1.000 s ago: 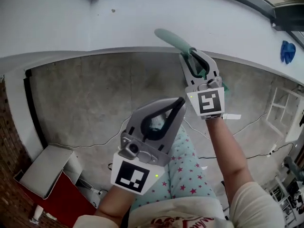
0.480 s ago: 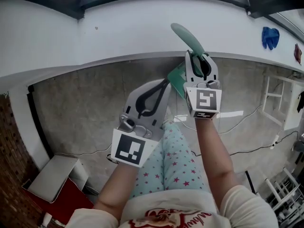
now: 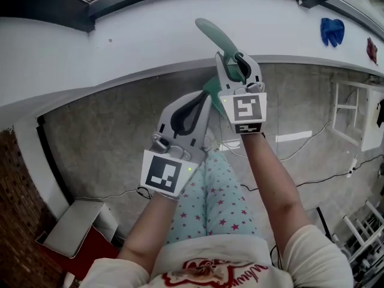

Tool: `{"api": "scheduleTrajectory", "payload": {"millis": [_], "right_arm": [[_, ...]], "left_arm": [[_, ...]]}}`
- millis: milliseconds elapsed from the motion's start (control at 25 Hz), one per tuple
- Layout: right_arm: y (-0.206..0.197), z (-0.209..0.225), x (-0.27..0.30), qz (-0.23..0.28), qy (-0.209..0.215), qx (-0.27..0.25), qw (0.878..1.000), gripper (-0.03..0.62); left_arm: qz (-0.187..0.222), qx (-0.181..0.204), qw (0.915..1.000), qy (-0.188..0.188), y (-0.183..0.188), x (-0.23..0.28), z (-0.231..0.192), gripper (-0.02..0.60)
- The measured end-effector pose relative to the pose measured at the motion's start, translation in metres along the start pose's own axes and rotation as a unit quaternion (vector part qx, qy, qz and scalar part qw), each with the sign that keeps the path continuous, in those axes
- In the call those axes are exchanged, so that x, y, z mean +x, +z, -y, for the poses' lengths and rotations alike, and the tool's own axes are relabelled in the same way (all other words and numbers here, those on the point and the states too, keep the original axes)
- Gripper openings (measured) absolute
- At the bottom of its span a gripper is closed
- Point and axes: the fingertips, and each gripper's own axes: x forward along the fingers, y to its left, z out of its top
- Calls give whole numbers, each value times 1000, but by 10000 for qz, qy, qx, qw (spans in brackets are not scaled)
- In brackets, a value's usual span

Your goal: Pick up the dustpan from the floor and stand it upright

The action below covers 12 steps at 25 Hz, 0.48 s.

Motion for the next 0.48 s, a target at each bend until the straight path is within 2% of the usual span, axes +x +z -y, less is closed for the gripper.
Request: {"api": "scheduleTrajectory", "payload": {"millis": [200,480], "right_arm": [[4,3,0,8,41,56,10000,108],[0,3,-16,-80,63,278,9996,164]], "left_arm": [[-5,25,10000,11,4,-4,3,21],[43,123,9999,-41,14,-12,2,21]]}}
